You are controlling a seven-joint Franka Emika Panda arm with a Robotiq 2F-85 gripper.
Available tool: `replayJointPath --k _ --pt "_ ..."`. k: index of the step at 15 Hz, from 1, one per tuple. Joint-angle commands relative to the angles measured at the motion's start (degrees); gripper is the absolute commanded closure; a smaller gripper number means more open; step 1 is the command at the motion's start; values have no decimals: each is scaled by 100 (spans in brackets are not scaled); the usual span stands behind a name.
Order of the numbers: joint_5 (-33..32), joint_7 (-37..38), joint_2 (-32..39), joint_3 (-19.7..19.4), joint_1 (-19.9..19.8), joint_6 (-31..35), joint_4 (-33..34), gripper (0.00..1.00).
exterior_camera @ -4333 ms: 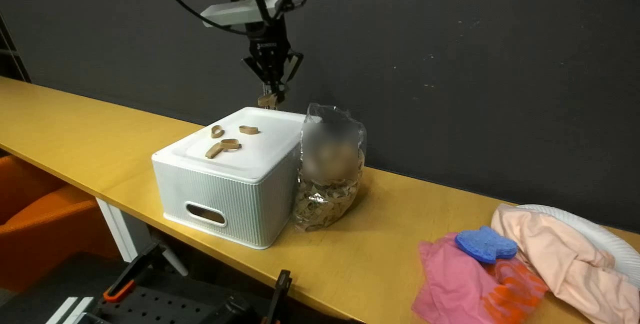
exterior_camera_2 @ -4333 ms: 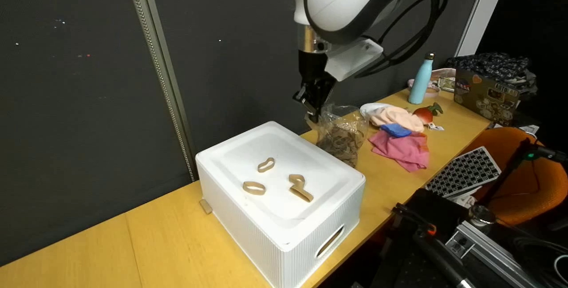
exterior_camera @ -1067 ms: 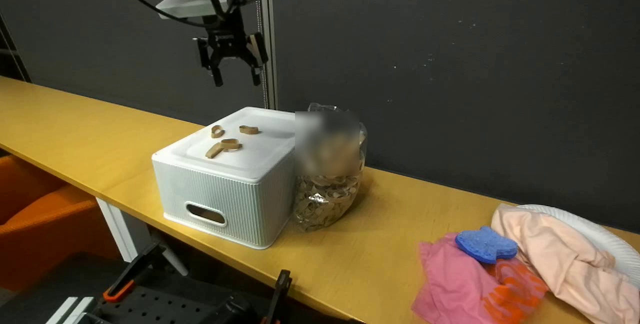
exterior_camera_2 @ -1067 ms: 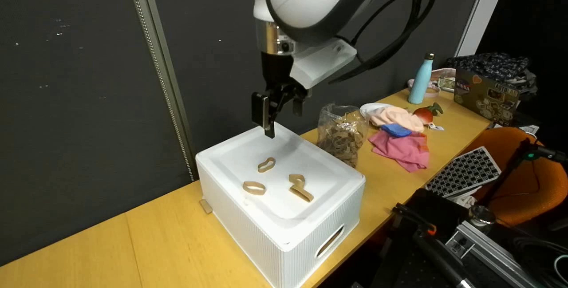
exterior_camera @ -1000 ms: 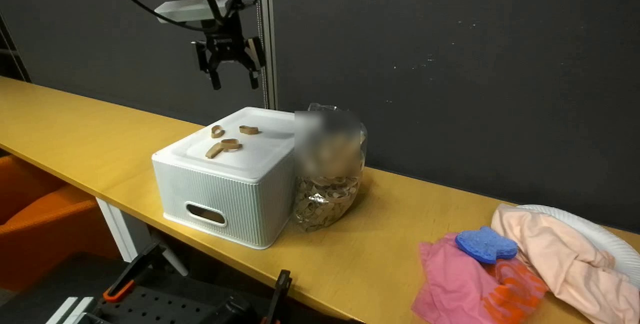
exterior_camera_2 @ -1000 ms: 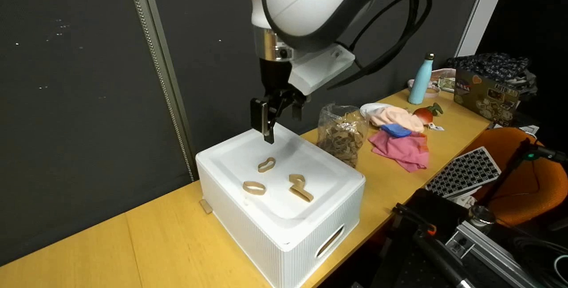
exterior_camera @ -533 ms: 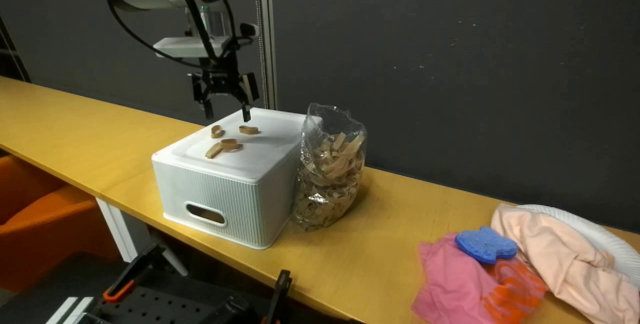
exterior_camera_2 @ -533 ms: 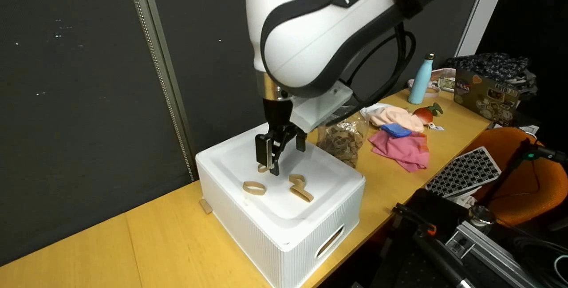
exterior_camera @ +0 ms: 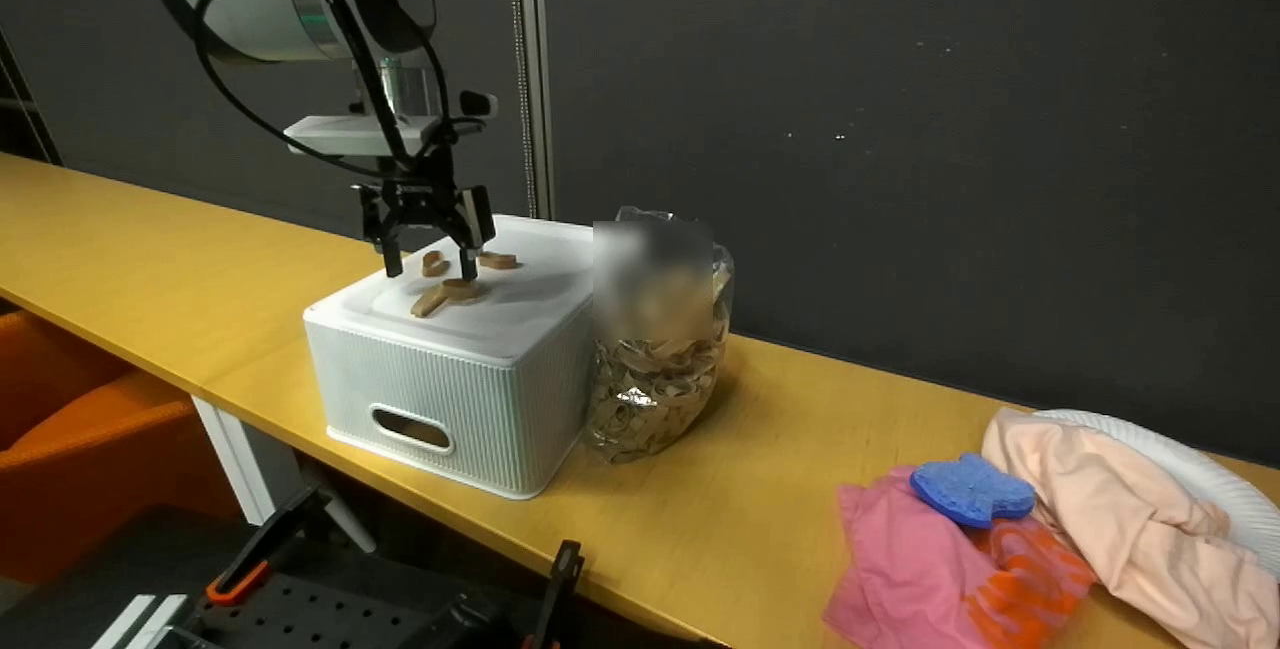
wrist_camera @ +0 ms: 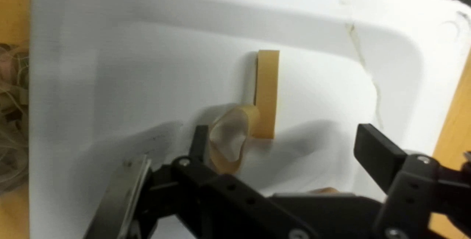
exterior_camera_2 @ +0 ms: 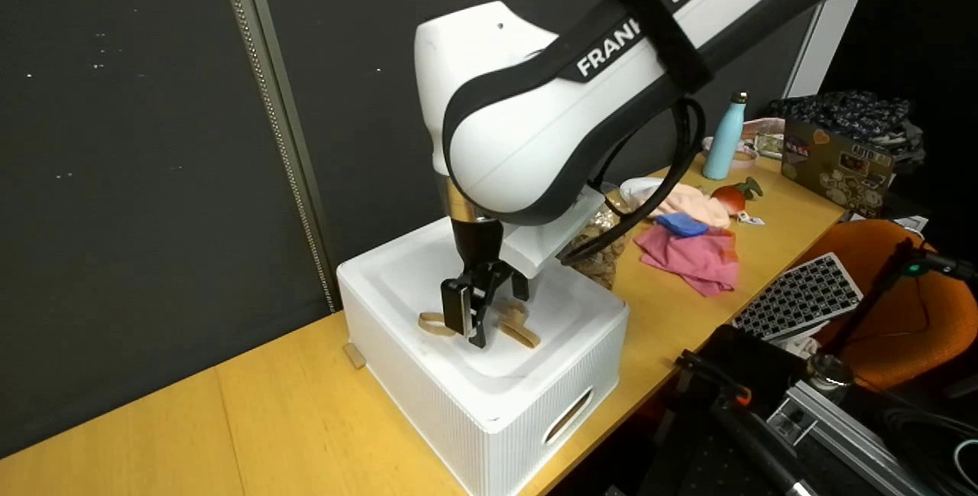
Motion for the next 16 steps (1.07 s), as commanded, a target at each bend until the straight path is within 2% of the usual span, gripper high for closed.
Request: replayJointPath --k 1,2,3,11,13,16 --pt "93 52 -85 30 24 126 -168 0" --pt "91 59 -71 29 30 123 -170 25" --pt "81 61 -58 27 36 128 -176 26" --pt "55 74 -57 37 79 114 -159 88" --pt "62 76 -68 44 96 110 -162 99" --pt "49 72 -149 38 109 38 -145 100"
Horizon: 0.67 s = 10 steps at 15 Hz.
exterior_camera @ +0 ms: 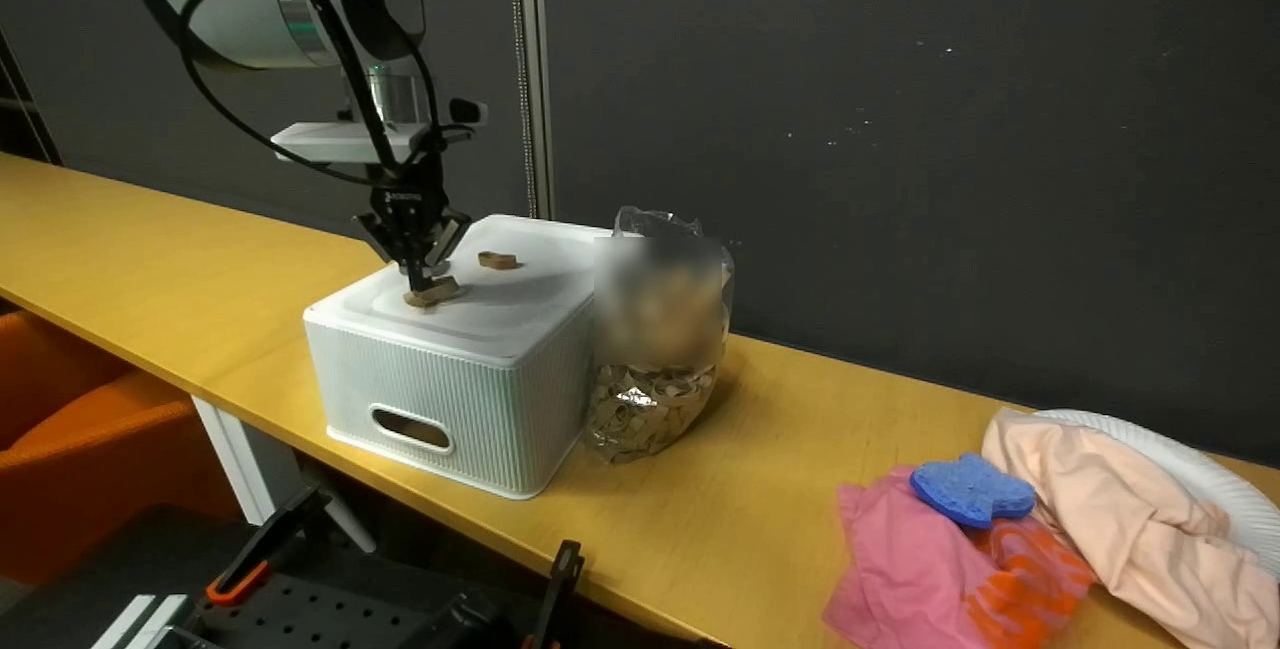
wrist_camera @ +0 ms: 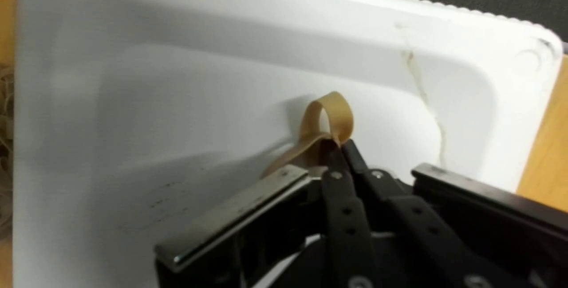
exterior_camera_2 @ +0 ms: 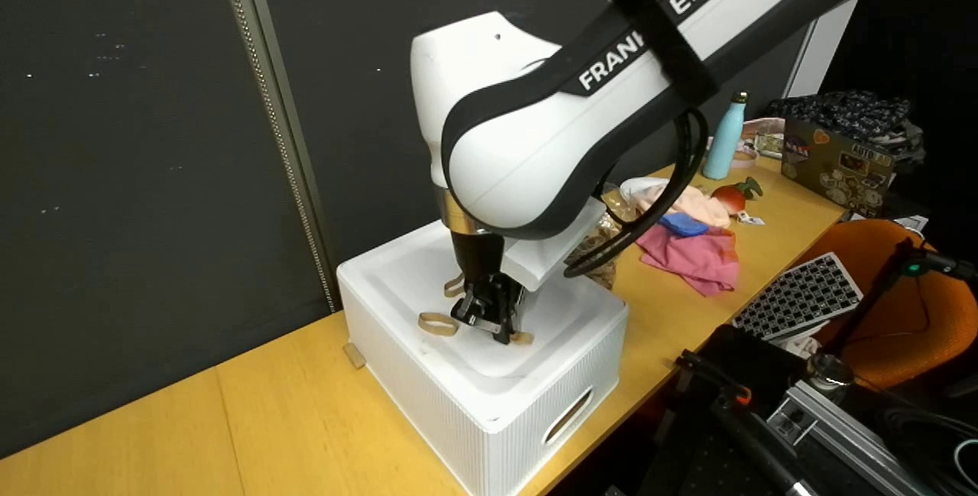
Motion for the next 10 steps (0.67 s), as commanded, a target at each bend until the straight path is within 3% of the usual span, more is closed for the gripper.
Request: replayJointPath --k 1,10 --pt "4 72 -164 13 12 0 -20 99" --pt "12 -178 275 -72 -167 -250 1204 99"
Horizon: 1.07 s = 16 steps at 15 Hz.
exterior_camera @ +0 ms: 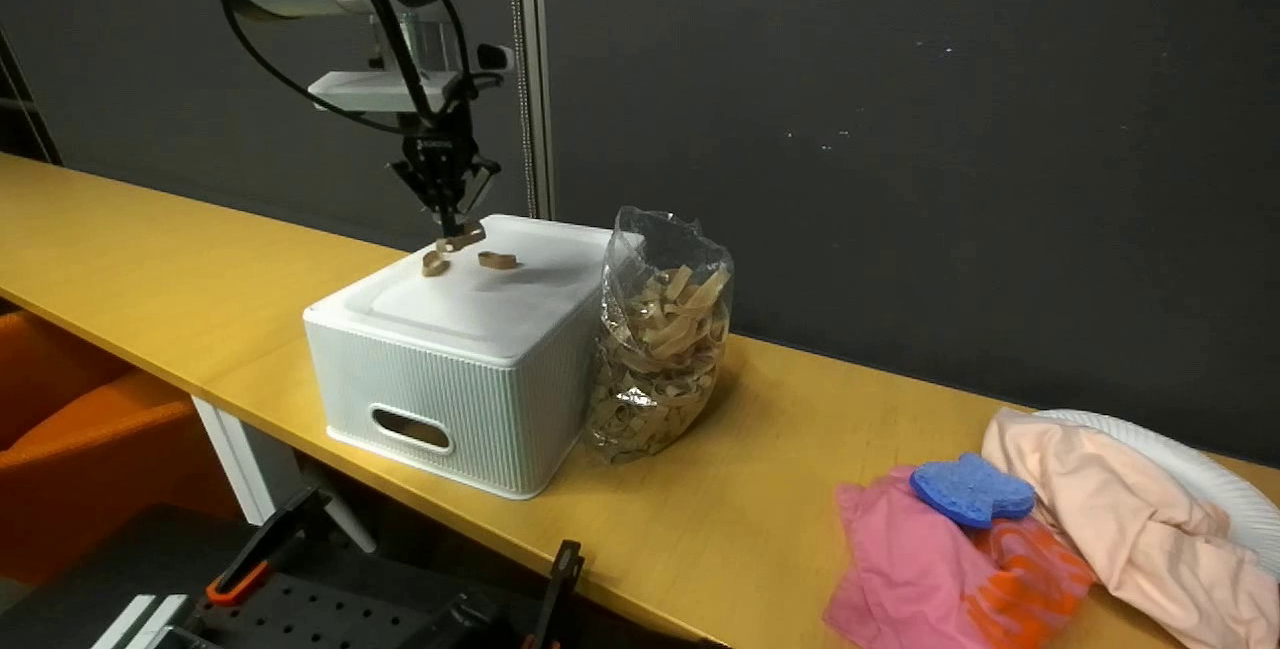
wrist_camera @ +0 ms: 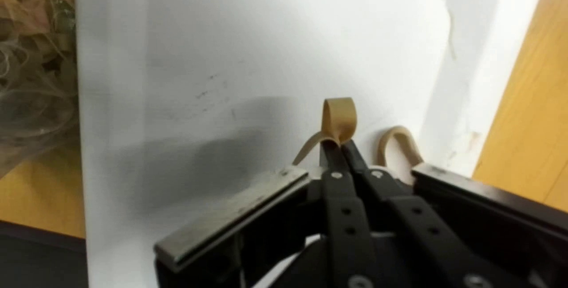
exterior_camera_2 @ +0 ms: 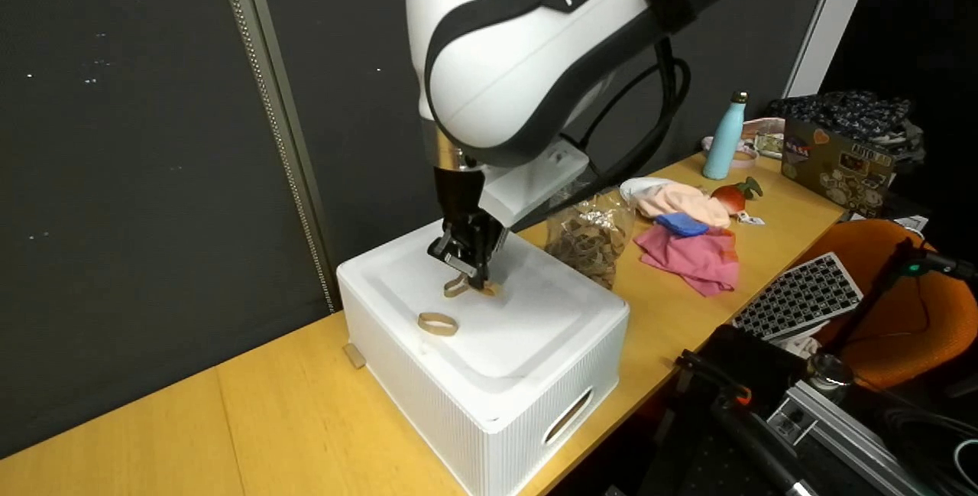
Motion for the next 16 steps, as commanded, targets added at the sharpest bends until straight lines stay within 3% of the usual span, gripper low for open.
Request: replayJointPath --k 1,7,13,16 --pt "15 -107 385 19 7 -193 676 99" --pt "64 -111 835 90 126 -111 1007 99" --pt "50 -55 864 96 247 -49 859 99" --pt "56 -69 908 97 258 -53 903 76"
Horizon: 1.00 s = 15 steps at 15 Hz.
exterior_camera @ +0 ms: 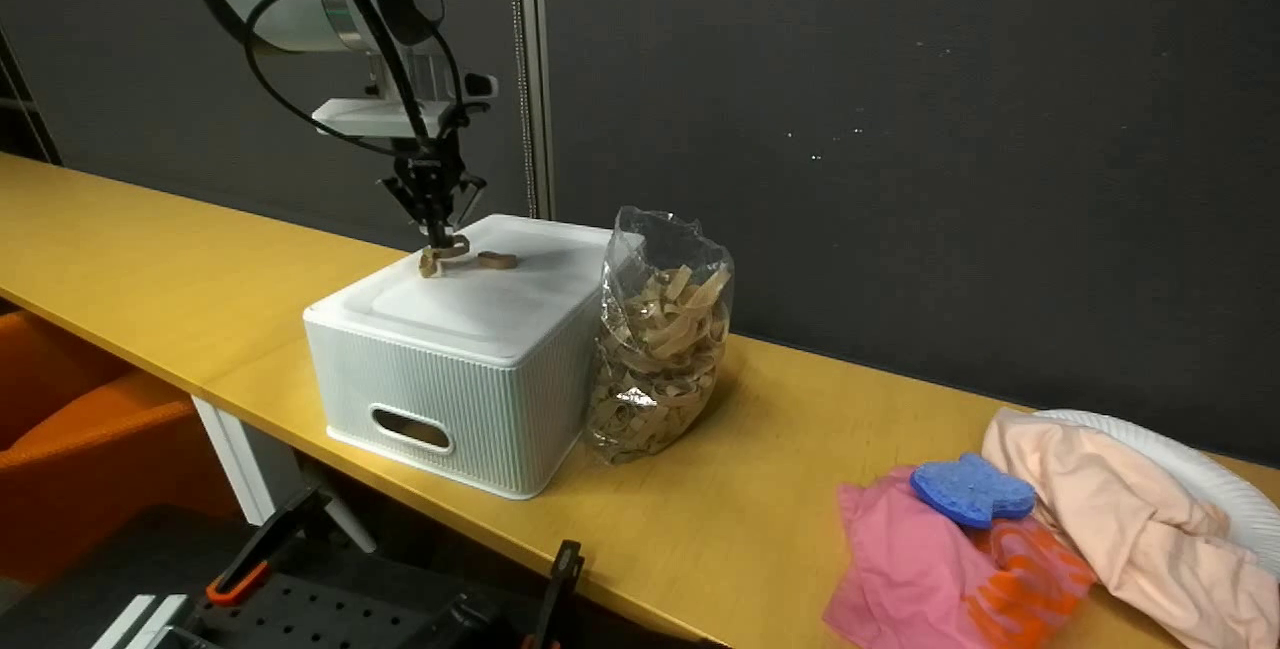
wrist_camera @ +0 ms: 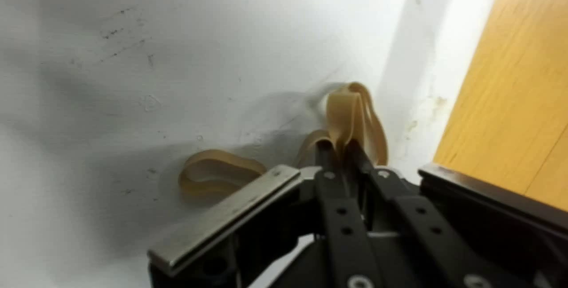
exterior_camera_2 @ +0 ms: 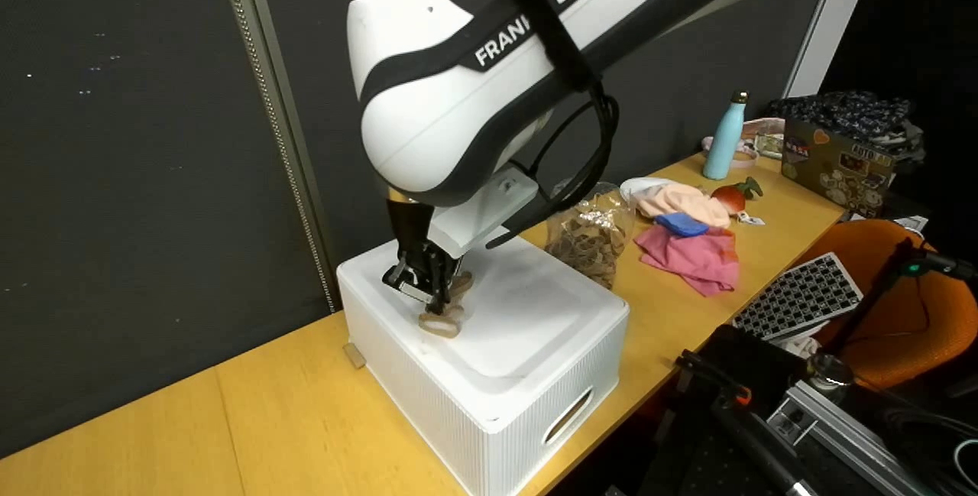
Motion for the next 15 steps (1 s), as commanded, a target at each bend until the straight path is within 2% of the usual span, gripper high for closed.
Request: replayJointPath --k 1,3,4,7,8,9,10,13,15 --pt "50 -34 56 20 17 -45 92 67" --pt "61 -36 123 34 30 -53 154 50" --pt "62 -34 164 45 46 -59 185 44" --pt "66 -30 274 70 99 -52 234 37" --pt "68 -30 302 75 118 -49 247 54" --pt "73 -34 326 80 135 -41 252 63" --pt "70 -34 347 82 150 -46 270 63" --pt "69 -34 296 97 171 -41 246 87" --pt "60 -23 248 99 183 -36 219 99"
